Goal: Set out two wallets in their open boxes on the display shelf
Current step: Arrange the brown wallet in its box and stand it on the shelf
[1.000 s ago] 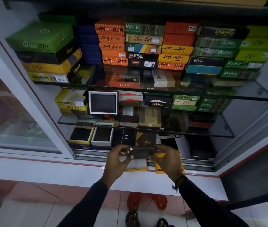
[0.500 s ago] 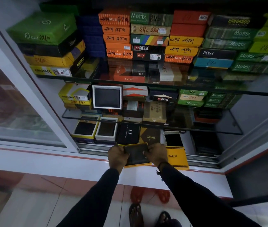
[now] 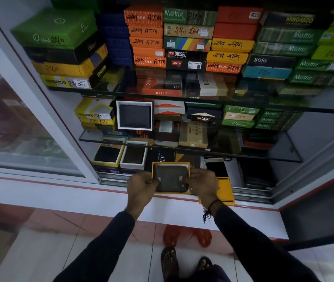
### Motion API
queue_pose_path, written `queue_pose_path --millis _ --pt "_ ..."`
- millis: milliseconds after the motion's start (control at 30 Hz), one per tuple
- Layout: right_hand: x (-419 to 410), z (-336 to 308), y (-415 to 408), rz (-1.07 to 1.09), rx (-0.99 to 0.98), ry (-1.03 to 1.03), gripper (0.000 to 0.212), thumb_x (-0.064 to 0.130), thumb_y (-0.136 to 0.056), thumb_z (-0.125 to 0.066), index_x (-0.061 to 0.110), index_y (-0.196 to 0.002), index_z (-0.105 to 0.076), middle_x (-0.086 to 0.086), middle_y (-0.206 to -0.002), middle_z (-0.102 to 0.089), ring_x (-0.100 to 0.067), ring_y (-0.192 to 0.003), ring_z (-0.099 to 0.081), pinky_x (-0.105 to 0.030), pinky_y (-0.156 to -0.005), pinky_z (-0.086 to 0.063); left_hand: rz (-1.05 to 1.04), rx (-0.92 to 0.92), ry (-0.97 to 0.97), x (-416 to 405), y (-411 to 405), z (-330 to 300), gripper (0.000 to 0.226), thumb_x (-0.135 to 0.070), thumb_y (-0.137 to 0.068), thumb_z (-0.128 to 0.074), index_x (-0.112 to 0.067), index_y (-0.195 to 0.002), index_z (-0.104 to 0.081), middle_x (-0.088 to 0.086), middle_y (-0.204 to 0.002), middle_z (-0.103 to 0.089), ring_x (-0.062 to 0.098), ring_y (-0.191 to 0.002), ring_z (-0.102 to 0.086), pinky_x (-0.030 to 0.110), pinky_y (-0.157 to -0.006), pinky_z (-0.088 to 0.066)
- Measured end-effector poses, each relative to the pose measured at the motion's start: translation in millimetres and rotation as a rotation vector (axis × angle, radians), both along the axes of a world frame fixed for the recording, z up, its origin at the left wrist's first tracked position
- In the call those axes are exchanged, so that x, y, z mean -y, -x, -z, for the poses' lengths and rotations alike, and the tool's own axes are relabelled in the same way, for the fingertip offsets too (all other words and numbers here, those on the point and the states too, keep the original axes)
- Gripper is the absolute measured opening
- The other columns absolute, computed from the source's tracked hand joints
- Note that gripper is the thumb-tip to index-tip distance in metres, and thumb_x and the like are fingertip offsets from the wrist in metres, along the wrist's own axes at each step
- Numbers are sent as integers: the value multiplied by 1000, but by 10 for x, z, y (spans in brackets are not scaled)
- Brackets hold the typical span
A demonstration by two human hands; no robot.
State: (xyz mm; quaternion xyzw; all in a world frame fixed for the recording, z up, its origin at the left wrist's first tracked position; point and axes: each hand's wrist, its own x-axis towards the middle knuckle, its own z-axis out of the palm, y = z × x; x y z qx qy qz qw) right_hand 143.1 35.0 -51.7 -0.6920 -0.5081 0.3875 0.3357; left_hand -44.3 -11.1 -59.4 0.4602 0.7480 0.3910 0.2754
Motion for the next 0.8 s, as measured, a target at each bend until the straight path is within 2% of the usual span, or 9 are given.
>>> queue_pose_path --millis 100,233,300,433,500,567,600,700,800 --pt "-9 -350 -78 48 -49 -142 33 29 -58 -93 19 -86 -78 16 -70 -70 0 -66 -66 -24 -65 -58 20 -1 -173 -3 -42 -347 13 -24 -79 -84 -31 -84 -73 -21 -74 -67 -6 -68 -68 5 -60 -49" --pt "-209 -692 -185 75 -187 -271 40 29 -58 -93 19 -92 -75 5 -80 -76 -9 -69 -74 -25 -60 -60 21 -67 -386 -230 -130 -714 16 -27 -79 -83 -29 -93 -75 -23 -82 -63 -15 -77 -64 -4 -60 -44" --pt "-388 -810 -191 107 -165 -316 42 31 -58 -92 22 -94 -73 6 -81 -76 -6 -71 -74 -24 -59 -61 30 -111 -402 -460 -177 -849 21 -29 -82 -81 -23 -101 -77 -14 -91 -69 -9 -73 -65 2 -62 -50" --pt "-827 -917 -135 218 -143 -326 41 26 -61 -92 19 -96 -72 2 -85 -75 -15 -77 -73 -36 -69 -64 70 -154 -407 -955 -264 -978 19 -24 -84 -80 -18 -102 -77 1 -101 -74 11 -84 -71 31 -77 -62" --pt "-1016 -919 -112 234 -124 -324 41 24 -60 -91 19 -97 -72 1 -88 -75 -15 -81 -73 -34 -71 -63 75 -203 -395 -1187 -305 -984 18 -23 -85 -79 -20 -103 -75 1 -104 -75 6 -84 -67 19 -69 -58" --pt "-1165 -897 -92 236 -79 -312 40 24 -61 -91 22 -96 -72 3 -91 -75 -14 -85 -73 -33 -73 -63 70 -235 -325 -1374 -325 -960 20 -25 -86 -77 -22 -105 -72 0 -106 -75 2 -84 -64 7 -62 -46" --pt "-1237 -895 -86 239 -76 -301 39 22 -62 -90 22 -97 -72 2 -93 -75 -15 -86 -72 -35 -75 -63 70 -245 -276 -1471 -330 -944 21 -26 -87 -76 -21 -107 -71 1 -107 -75 5 -86 -66 9 -65 -49" --pt "-1404 -880 -78 217 -62 -270 40 19 -62 -90 19 -99 -74 0 -95 -76 -18 -88 -72 -40 -80 -62 71 -277 -119 -1646 -329 -905 23 -30 -90 -73 -17 -108 -69 7 -109 -73 19 -97 -71 34 -81 -63" --pt "-1462 -867 -106 180 -64 -236 42 19 -62 -89 17 -101 -74 1 -93 -76 -15 -89 -71 -31 -80 -60 66 -268 -111 -1601 -355 -922 27 -31 -92 -70 -16 -114 -69 7 -115 -70 20 -100 -70 40 -85 -63"
